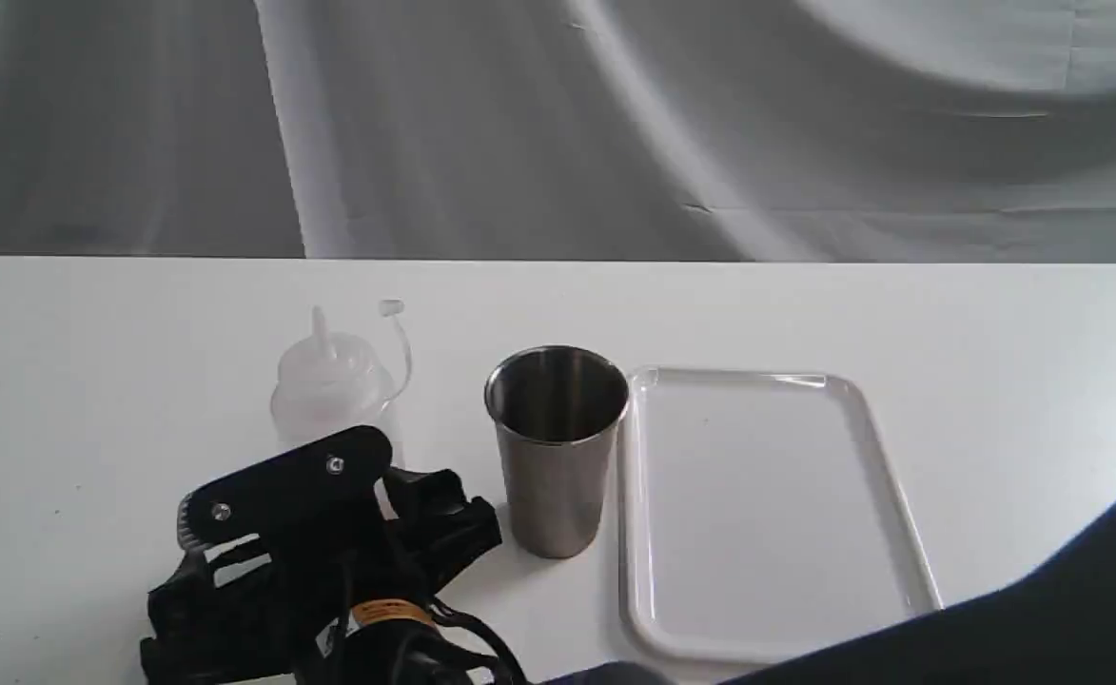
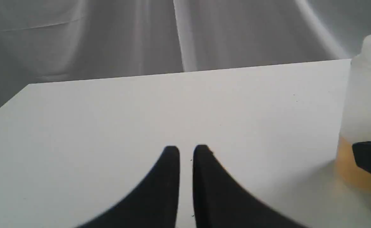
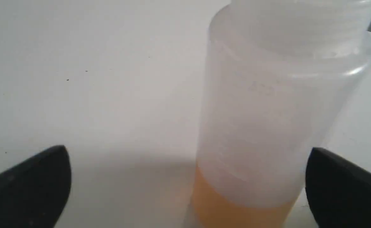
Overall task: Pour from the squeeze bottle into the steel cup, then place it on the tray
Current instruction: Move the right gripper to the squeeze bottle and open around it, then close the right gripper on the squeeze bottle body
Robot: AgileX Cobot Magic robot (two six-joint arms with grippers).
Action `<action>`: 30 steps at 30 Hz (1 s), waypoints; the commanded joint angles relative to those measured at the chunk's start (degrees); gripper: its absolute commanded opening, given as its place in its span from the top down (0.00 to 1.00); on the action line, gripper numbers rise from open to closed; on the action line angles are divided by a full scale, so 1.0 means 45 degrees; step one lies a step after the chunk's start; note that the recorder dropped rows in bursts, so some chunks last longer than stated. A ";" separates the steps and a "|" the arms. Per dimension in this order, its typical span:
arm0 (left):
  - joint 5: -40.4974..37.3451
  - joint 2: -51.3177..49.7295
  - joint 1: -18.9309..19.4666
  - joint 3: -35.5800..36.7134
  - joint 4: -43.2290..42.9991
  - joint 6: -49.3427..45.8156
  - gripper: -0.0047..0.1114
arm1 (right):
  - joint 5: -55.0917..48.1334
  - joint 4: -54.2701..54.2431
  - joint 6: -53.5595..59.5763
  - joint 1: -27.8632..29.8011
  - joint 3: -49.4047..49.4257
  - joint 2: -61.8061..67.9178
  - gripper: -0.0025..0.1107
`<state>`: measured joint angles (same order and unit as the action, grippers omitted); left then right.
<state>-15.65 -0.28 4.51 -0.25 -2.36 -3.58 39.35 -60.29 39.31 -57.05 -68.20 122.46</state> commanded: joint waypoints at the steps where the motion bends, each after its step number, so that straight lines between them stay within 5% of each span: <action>1: 0.0092 0.0063 -0.0032 0.0057 -0.0031 0.0023 0.89 | -0.0025 -0.0116 -0.0280 0.0166 -0.0056 -0.0016 0.05; 30: 0.0092 0.0063 -0.0032 0.0057 -0.0031 0.0023 0.89 | -0.0449 0.1397 -0.0919 0.1357 -0.0565 0.0431 0.05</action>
<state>-15.65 -0.28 4.51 -0.25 -2.36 -3.58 37.76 -55.90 35.91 -51.37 -70.40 124.58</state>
